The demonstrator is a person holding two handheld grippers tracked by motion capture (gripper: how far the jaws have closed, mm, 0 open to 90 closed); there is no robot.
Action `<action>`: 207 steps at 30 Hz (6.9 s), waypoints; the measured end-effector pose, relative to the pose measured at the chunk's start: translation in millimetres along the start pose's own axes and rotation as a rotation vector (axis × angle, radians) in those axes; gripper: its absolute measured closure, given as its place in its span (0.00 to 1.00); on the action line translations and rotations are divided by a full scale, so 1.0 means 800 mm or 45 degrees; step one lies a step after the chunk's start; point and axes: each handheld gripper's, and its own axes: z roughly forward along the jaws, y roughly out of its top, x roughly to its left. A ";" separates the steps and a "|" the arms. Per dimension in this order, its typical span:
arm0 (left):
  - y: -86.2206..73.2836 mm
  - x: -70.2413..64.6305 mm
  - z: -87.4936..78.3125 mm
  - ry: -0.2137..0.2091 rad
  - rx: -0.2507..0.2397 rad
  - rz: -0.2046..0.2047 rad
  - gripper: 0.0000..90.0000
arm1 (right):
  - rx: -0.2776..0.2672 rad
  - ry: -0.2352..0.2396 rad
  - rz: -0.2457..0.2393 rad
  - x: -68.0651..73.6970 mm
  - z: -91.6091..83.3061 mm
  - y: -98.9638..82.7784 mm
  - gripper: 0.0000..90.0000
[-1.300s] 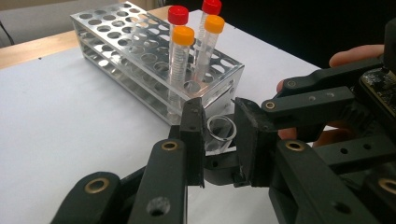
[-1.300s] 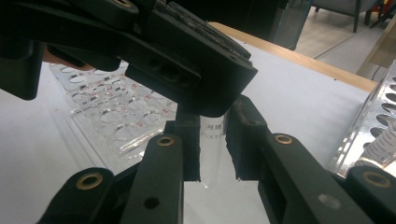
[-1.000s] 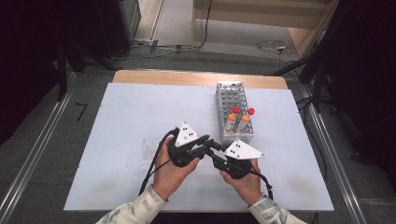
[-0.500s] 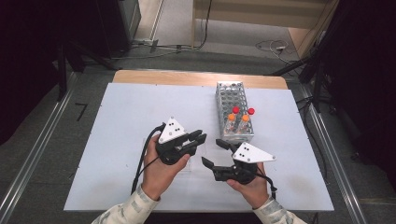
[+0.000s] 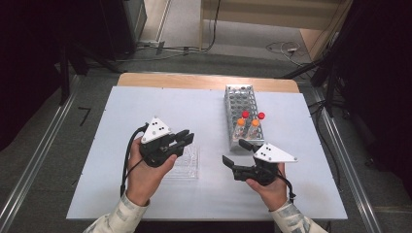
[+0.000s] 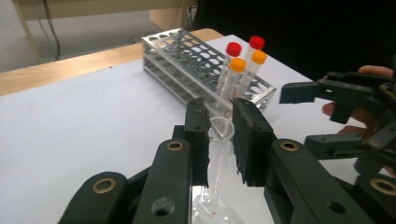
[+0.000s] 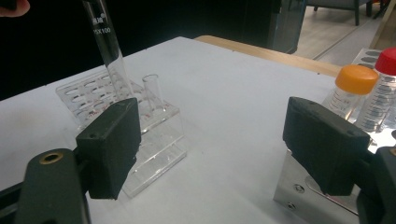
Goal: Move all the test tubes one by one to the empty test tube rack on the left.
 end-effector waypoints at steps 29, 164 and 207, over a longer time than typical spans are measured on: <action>-0.021 0.008 0.028 0.157 0.060 0.095 0.86 | 0.020 -0.048 0.027 -0.014 0.001 -0.004 0.23; -0.026 -0.011 0.035 0.069 -0.033 -0.009 0.25 | 0.009 -0.180 -0.022 -0.006 0.006 0.016 0.79; -0.029 -0.063 0.083 -0.108 0.002 0.113 0.74 | 0.096 -0.042 -0.094 0.034 0.034 0.003 0.79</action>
